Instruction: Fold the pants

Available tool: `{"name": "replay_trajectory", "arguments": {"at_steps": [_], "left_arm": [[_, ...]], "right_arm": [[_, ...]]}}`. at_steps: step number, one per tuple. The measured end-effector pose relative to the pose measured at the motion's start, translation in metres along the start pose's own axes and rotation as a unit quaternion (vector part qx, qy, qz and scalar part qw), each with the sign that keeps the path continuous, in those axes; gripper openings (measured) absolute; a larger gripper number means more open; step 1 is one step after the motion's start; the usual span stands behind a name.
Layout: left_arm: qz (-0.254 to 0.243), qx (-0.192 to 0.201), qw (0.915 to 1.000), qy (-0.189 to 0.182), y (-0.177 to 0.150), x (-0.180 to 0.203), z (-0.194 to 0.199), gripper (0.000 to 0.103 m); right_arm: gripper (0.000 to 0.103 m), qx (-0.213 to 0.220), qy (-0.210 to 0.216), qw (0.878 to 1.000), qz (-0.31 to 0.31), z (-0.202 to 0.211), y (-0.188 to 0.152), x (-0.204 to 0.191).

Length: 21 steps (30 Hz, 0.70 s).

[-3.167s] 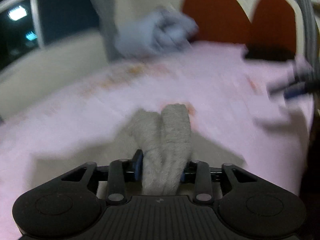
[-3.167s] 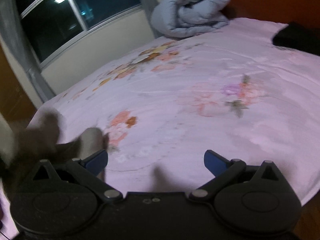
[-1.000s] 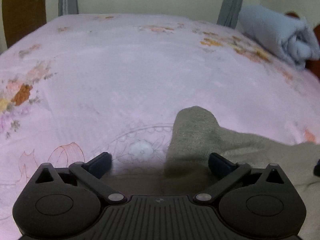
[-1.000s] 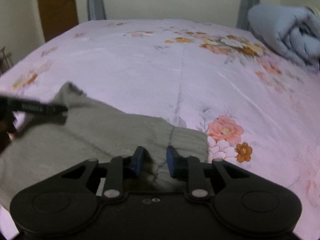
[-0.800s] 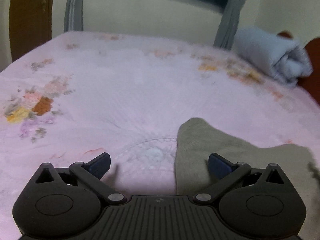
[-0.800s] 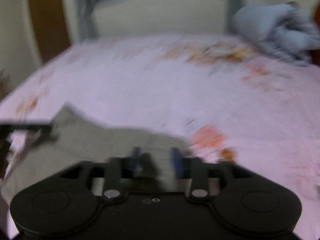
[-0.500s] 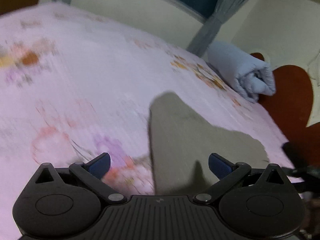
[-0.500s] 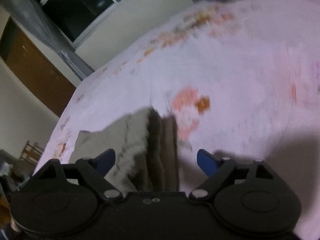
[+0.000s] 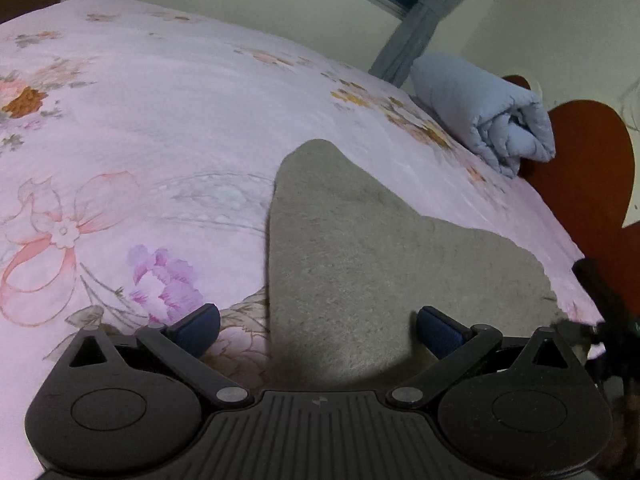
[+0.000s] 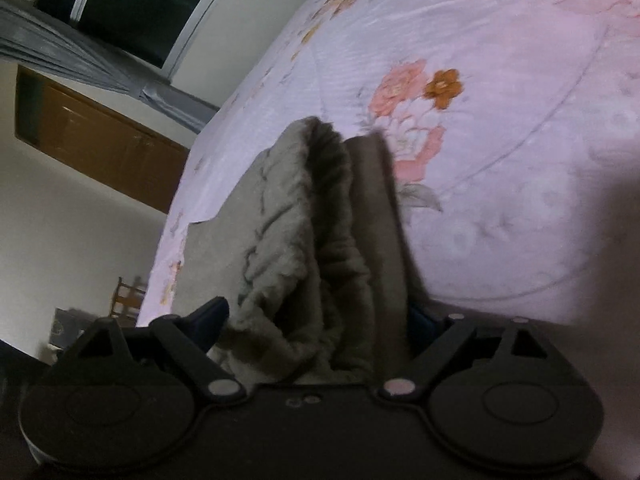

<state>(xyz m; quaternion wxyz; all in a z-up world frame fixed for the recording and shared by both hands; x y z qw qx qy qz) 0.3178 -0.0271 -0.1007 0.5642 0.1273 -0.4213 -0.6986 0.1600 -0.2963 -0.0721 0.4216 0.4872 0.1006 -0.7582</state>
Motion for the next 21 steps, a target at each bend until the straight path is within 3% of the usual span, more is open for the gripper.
{"name": "replay_trajectory", "arguments": {"at_steps": [3, 6, 8, 10, 11, 13, 15, 17, 21], "left_arm": [[-0.012, -0.01, 0.9999, -0.005, 0.002, 0.001, -0.003, 0.103], [-0.03, -0.015, 0.9994, -0.004, 0.005, 0.006, -0.005, 0.102], [-0.037, -0.018, 0.9991, -0.011, 0.007, 0.008, -0.005, 0.089], [-0.041, -0.02, 0.9987, -0.022, 0.006, 0.014, -0.003, 0.064], [-0.044, -0.021, 0.9986, -0.022, 0.006, 0.017, -0.003, 0.062], [-0.053, -0.019, 0.9982, -0.018, 0.006, 0.021, -0.001, 0.046], [-0.042, -0.008, 0.9988, -0.024, 0.008, 0.019, 0.005, 0.033], [-0.035, -0.002, 0.9989, -0.03, 0.011, 0.017, 0.011, 0.026], [-0.044, 0.006, 0.9986, -0.029, 0.013, 0.021, 0.023, 0.025]], "right_arm": [[0.083, -0.001, 0.017, 1.0, -0.022, -0.004, 0.01, 0.005], [0.084, -0.019, 0.004, 1.0, -0.005, -0.01, 0.014, 0.0], [0.082, -0.023, -0.004, 1.0, 0.0, -0.016, 0.016, -0.003], [0.071, -0.025, -0.019, 0.999, 0.011, -0.017, 0.015, -0.008], [0.069, -0.025, -0.025, 0.999, 0.016, -0.018, 0.015, -0.01], [0.056, -0.025, -0.03, 0.999, 0.031, -0.019, 0.014, -0.016], [0.05, -0.024, -0.029, 0.999, 0.039, -0.017, 0.011, -0.02], [0.046, -0.017, -0.029, 0.998, 0.053, -0.011, 0.008, -0.025], [0.041, -0.008, -0.019, 0.996, 0.084, -0.003, 0.006, -0.046]]}}
Point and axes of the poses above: each gripper's, at about its wrist camera, not at the fingertips, and z roughly against the way its jaws point, x to its right, y to its top, the point moved 3 cm from there along -z, roughly the way its jaws point, and after that the axes turned 10 degrees about -z, right-handed, at the moved point
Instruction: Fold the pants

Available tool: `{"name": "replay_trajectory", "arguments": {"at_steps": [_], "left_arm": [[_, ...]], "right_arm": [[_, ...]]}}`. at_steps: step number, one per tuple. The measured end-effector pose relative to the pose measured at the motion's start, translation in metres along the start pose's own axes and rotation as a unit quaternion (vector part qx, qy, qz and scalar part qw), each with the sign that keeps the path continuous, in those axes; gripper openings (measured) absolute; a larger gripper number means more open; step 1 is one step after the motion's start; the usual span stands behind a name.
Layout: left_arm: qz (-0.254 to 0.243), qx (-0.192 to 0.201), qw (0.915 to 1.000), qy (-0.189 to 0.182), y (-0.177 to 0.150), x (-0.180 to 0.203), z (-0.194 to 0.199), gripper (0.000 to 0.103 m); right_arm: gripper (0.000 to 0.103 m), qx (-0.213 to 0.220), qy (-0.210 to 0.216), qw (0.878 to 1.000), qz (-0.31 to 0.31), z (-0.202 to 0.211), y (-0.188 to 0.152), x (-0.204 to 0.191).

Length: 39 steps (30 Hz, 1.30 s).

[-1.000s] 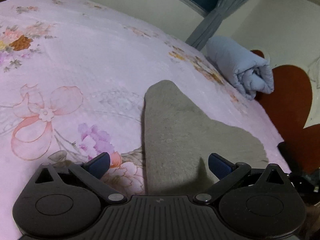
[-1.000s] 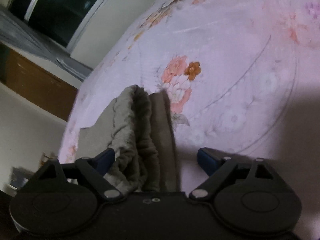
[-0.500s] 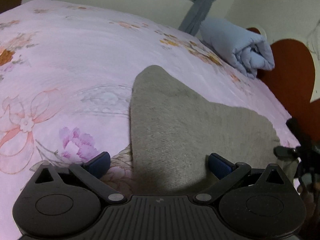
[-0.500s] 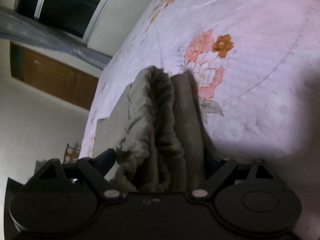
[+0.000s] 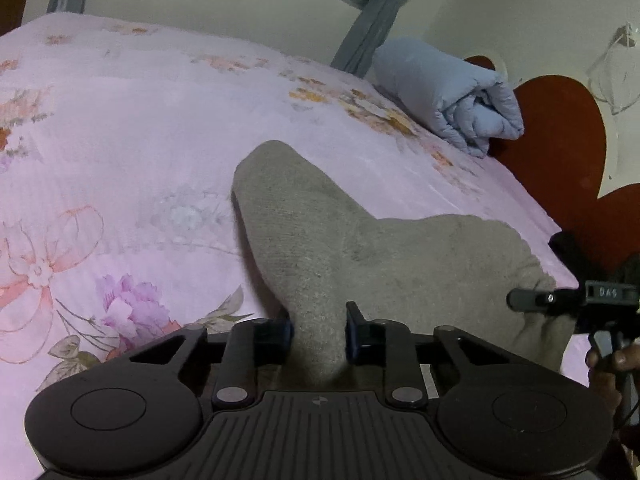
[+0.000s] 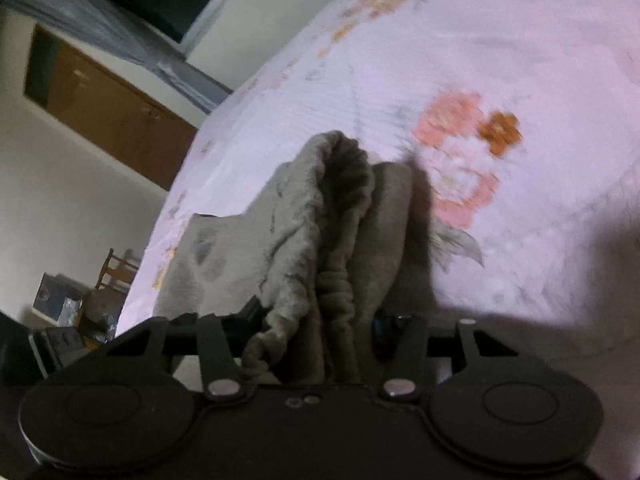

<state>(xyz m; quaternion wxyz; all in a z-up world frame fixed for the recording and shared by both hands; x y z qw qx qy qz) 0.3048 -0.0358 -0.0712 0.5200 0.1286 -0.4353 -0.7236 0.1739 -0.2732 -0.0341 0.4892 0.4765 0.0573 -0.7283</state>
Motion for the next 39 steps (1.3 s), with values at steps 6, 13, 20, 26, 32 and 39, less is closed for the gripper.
{"name": "replay_trajectory", "arguments": {"at_steps": [6, 13, 20, 26, 32, 39], "left_arm": [[-0.019, 0.022, 0.9996, 0.007, 0.014, 0.01, 0.023, 0.024], [-0.022, 0.059, 0.9976, 0.027, 0.054, -0.007, 0.041, 0.024], [0.013, 0.073, 0.9965, 0.04, 0.079, -0.053, 0.025, 0.024], [0.048, 0.023, 0.9977, 0.041, 0.062, -0.093, -0.031, 0.037], [0.049, 0.019, 0.9948, 0.088, 0.04, -0.099, -0.035, 0.09], [-0.047, 0.031, 0.976, 0.21, 0.041, -0.092, 0.025, 0.099]], "right_arm": [[0.04, 0.008, 0.013, 0.999, 0.039, 0.007, 0.014, -0.032], [0.04, 0.016, 0.035, 0.995, 0.09, -0.007, 0.05, -0.072], [0.04, 0.008, 0.054, 0.993, 0.107, -0.05, 0.091, -0.09], [0.04, -0.021, 0.031, 0.997, 0.07, -0.104, 0.102, -0.048], [0.038, -0.005, 0.024, 1.0, 0.002, -0.11, 0.082, 0.016], [0.077, 0.083, -0.04, 0.995, 0.026, -0.037, 0.077, 0.01]]}}
Point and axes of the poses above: each gripper's, at about its wrist camera, not at the fingertips, and z roughly against the way its jaws point, x to its right, y to its top, the point moved 3 cm from there along -z, roughly the way its jaws point, and after that the axes turned 10 degrees about -z, right-handed, at the moved point
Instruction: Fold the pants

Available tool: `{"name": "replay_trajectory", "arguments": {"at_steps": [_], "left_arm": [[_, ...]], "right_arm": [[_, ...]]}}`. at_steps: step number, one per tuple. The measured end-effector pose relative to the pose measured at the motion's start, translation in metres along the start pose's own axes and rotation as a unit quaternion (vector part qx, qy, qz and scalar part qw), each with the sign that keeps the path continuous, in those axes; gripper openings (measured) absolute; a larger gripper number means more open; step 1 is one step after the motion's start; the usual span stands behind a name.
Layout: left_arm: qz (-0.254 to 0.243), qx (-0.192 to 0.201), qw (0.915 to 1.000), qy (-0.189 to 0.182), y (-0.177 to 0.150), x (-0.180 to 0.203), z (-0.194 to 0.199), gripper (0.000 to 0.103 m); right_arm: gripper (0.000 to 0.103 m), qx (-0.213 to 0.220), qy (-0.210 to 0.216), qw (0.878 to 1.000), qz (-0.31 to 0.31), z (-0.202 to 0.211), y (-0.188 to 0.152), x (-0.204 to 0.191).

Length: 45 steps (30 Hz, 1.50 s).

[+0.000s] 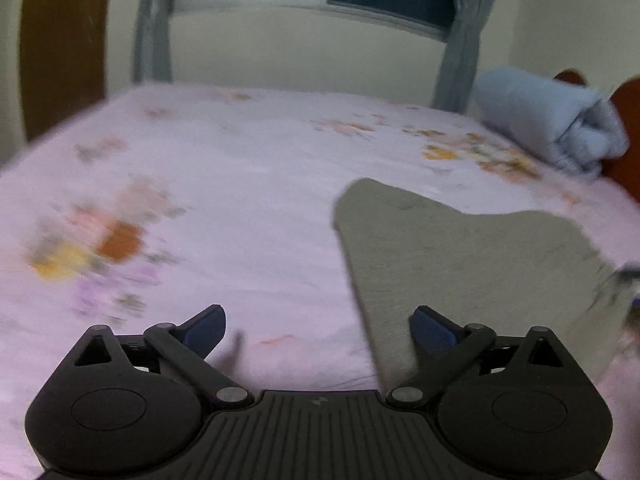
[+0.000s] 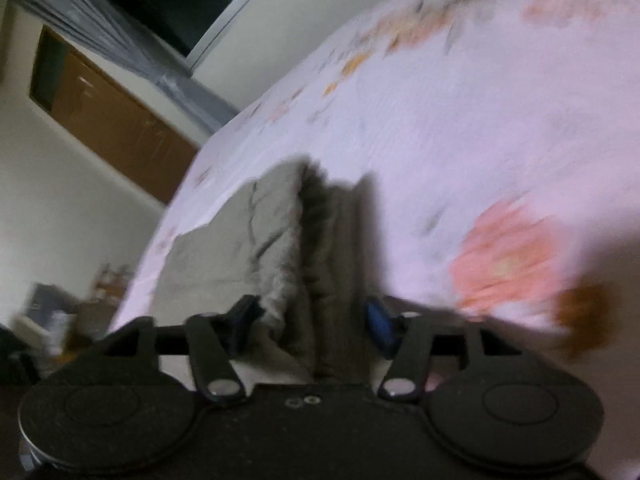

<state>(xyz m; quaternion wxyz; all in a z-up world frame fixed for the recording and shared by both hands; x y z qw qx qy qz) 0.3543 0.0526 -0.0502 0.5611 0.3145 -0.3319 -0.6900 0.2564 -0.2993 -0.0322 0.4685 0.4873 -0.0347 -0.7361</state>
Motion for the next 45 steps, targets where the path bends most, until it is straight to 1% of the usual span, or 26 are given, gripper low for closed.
{"name": "replay_trajectory", "arguments": {"at_steps": [1, 2, 3, 6, 8, 9, 10, 11, 12, 13, 14, 15, 16, 17, 19, 22, 24, 26, 27, 28, 33, 36, 40, 42, 44, 45], "left_arm": [[-0.006, 0.003, 1.0, 0.0, 0.005, 0.001, 0.006, 0.099], [-0.009, 0.009, 0.9999, -0.003, 0.007, 0.005, 0.009, 0.1], [-0.012, 0.011, 0.9998, -0.009, 0.008, 0.011, 0.01, 0.1], [-0.016, 0.008, 0.9996, -0.024, 0.012, 0.033, 0.005, 0.1], [-0.026, 0.002, 0.9992, -0.032, 0.01, 0.049, -0.002, 0.1], [-0.036, -0.008, 0.9989, -0.029, 0.005, 0.054, -0.007, 0.1], [-0.046, -0.017, 0.9985, -0.025, -0.002, 0.059, -0.011, 0.102], [-0.045, -0.016, 0.9985, -0.027, -0.008, 0.059, -0.015, 0.103], [-0.026, -0.014, 0.9989, -0.036, -0.014, 0.054, -0.017, 0.103], [-0.01, -0.02, 0.9989, -0.043, -0.016, 0.051, -0.019, 0.103], [0.002, -0.021, 0.9985, -0.05, -0.015, 0.047, -0.017, 0.103], [0.006, -0.021, 0.9986, -0.047, -0.014, 0.043, -0.012, 0.103], [-0.001, -0.012, 0.9993, -0.036, -0.013, 0.041, -0.002, 0.103], [-0.017, 0.003, 0.9996, -0.023, -0.011, 0.04, 0.009, 0.103], [-0.045, 0.027, 0.9986, -0.004, -0.009, 0.039, 0.03, 0.103], [-0.058, 0.049, 0.9971, -0.003, -0.011, 0.046, 0.064, 0.103], [-0.073, 0.067, 0.9951, 0.009, -0.015, 0.055, 0.088, 0.103], [-0.075, 0.078, 0.9939, 0.02, -0.021, 0.062, 0.114, 0.103], [-0.073, 0.083, 0.9937, 0.022, -0.024, 0.066, 0.128, 0.103], [-0.071, 0.085, 0.9936, 0.02, -0.028, 0.07, 0.139, 0.103], [-0.052, 0.089, 0.9945, 0.018, -0.051, 0.081, 0.196, 0.103], [-0.053, 0.105, 0.9929, 0.021, -0.068, 0.087, 0.225, 0.103], [-0.045, 0.112, 0.9926, 0.015, -0.088, 0.097, 0.257, 0.103], [-0.037, 0.111, 0.993, 0.011, -0.101, 0.1, 0.27, 0.103], [-0.036, 0.116, 0.9926, 0.009, -0.116, 0.104, 0.28, 0.103], [-0.038, 0.111, 0.993, 0.012, -0.122, 0.106, 0.283, 0.103]], "right_arm": [[0.077, 0.026, -0.017, 0.999, 0.004, 0.013, 0.004, -0.003], [0.073, 0.039, -0.014, 0.999, 0.018, 0.022, 0.005, -0.011], [0.072, 0.042, 0.002, 0.998, 0.036, 0.029, 0.003, -0.026], [0.072, 0.022, 0.017, 0.995, 0.095, 0.021, -0.005, -0.07], [0.074, 0.003, 0.015, 0.991, 0.132, 0.001, -0.017, -0.095], [0.075, -0.012, 0.003, 0.988, 0.152, -0.01, -0.026, -0.1], [0.075, -0.02, -0.037, 0.982, 0.186, -0.023, -0.035, -0.101], [0.074, -0.03, -0.084, 0.972, 0.219, -0.036, -0.046, -0.096], [0.075, -0.04, -0.137, 0.956, 0.255, -0.05, -0.056, -0.087], [0.085, -0.055, -0.16, 0.951, 0.257, -0.061, -0.063, -0.074], [0.084, -0.056, -0.139, 0.963, 0.222, -0.061, -0.062, -0.068], [0.084, -0.054, -0.12, 0.974, 0.182, -0.054, -0.056, -0.062], [0.082, -0.027, -0.107, 0.98, 0.166, -0.038, -0.052, -0.063], [0.083, 0.007, -0.095, 0.98, 0.176, -0.018, -0.052, -0.069], [0.085, 0.037, -0.087, 0.974, 0.206, 0.013, -0.056, -0.079], [0.089, 0.069, -0.088, 0.967, 0.228, 0.061, -0.069, -0.082], [0.091, 0.089, -0.094, 0.963, 0.238, 0.086, -0.078, -0.088], [0.098, 0.113, -0.097, 0.958, 0.247, 0.103, -0.085, -0.092], [0.097, 0.118, -0.102, 0.956, 0.247, 0.101, -0.077, -0.095], [0.097, 0.124, -0.103, 0.956, 0.247, 0.11, -0.082, -0.098], [0.097, 0.147, -0.108, 0.946, 0.268, 0.15, -0.126, -0.103], [0.097, 0.151, -0.109, 0.945, 0.271, 0.167, -0.148, -0.103], [0.097, 0.172, -0.114, 0.938, 0.279, 0.189, -0.178, -0.1], [0.097, 0.178, -0.116, 0.932, 0.294, 0.199, -0.193, -0.097], [0.097, 0.174, -0.118, 0.934, 0.289, 0.205, -0.203, -0.095], [0.097, 0.178, -0.115, 0.932, 0.295, 0.208, -0.206, -0.097]]}}
Point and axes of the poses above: each gripper's, at about its wrist camera, not at the fingertips, and z roughly against the way its jaws point, x to its right, y to its top, the point moved 3 cm from there along -z, roughly the way its jaws point, and after that the axes turned 10 degrees about -z, right-handed, at the moved point
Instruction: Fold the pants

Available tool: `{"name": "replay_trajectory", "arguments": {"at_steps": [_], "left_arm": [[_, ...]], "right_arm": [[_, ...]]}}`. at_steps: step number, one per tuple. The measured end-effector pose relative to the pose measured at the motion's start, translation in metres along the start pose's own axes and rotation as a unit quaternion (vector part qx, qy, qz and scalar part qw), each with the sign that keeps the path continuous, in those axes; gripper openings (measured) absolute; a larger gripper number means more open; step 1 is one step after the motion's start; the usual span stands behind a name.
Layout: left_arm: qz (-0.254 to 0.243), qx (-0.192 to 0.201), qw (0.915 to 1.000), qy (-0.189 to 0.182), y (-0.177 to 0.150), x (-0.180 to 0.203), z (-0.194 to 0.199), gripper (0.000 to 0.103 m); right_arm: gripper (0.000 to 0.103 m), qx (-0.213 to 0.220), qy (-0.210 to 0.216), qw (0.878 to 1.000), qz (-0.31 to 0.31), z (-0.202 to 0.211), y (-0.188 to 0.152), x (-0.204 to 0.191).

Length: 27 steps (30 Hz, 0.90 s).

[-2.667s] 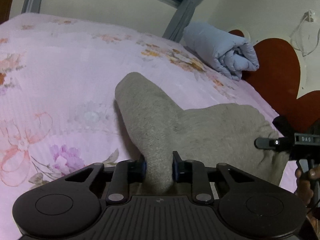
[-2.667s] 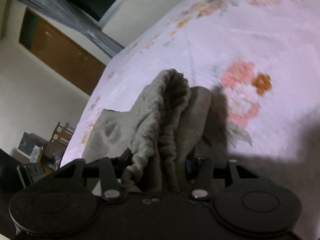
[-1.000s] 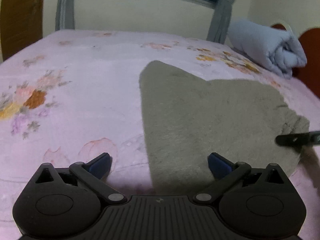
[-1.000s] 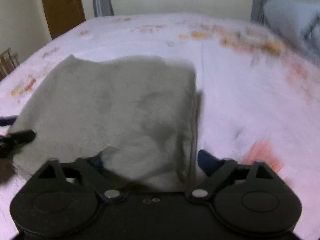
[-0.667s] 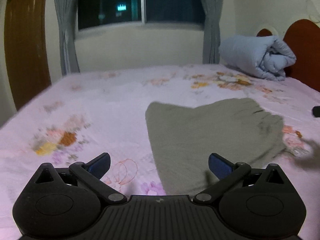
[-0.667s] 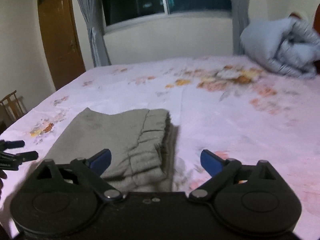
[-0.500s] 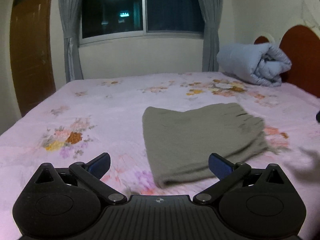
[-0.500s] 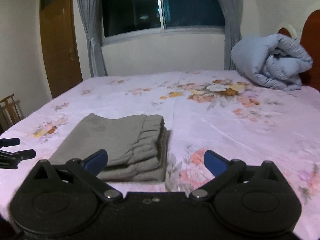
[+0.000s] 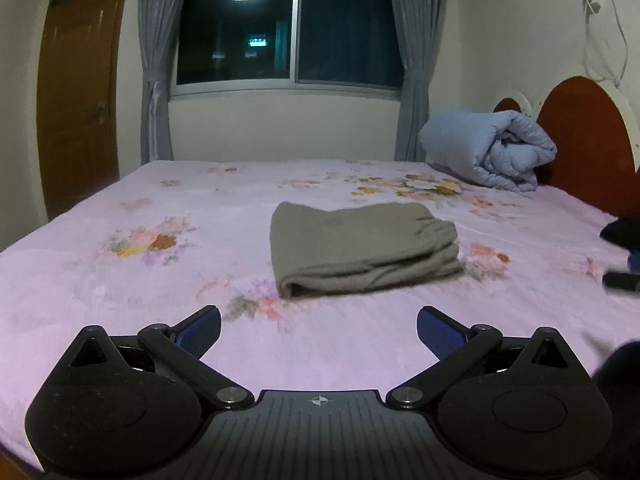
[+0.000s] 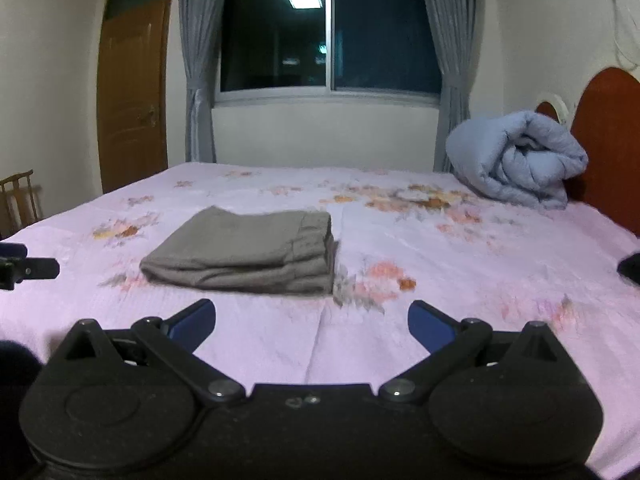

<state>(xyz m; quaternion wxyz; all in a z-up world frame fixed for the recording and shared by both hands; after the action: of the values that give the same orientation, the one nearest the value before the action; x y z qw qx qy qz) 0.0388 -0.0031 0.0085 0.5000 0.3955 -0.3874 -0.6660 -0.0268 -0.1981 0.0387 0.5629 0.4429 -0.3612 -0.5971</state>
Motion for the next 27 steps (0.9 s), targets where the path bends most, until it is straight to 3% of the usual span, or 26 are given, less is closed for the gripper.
{"name": "replay_trajectory", "arguments": {"at_steps": [2, 10, 27], "left_arm": [[0.001, 0.002, 1.0, 0.002, -0.006, 0.002, 0.008, 0.103], [0.011, 0.035, 0.9993, 0.009, -0.007, -0.002, 0.016, 0.103], [0.015, 0.035, 0.9993, 0.005, -0.007, 0.002, 0.01, 0.103]], "right_arm": [[0.097, 0.019, -0.001, 1.0, 0.007, 0.008, 0.004, -0.003], [0.097, -0.001, 0.006, 1.0, -0.026, -0.001, -0.004, 0.006], [0.097, 0.003, 0.003, 1.0, -0.01, 0.0, -0.007, 0.002]]}}
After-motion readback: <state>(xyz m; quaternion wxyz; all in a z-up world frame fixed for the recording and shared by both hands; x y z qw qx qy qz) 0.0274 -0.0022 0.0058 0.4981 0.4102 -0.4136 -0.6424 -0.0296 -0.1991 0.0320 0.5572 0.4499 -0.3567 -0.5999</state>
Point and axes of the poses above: each gripper's, at about its wrist camera, not at the fingertips, and z roughly against the way its jaws point, x to its right, y to its top, the point moved 3 cm from there along -z, roughly the way its jaws point, and after that the axes turned 10 degrees about -z, right-handed, at the moved point
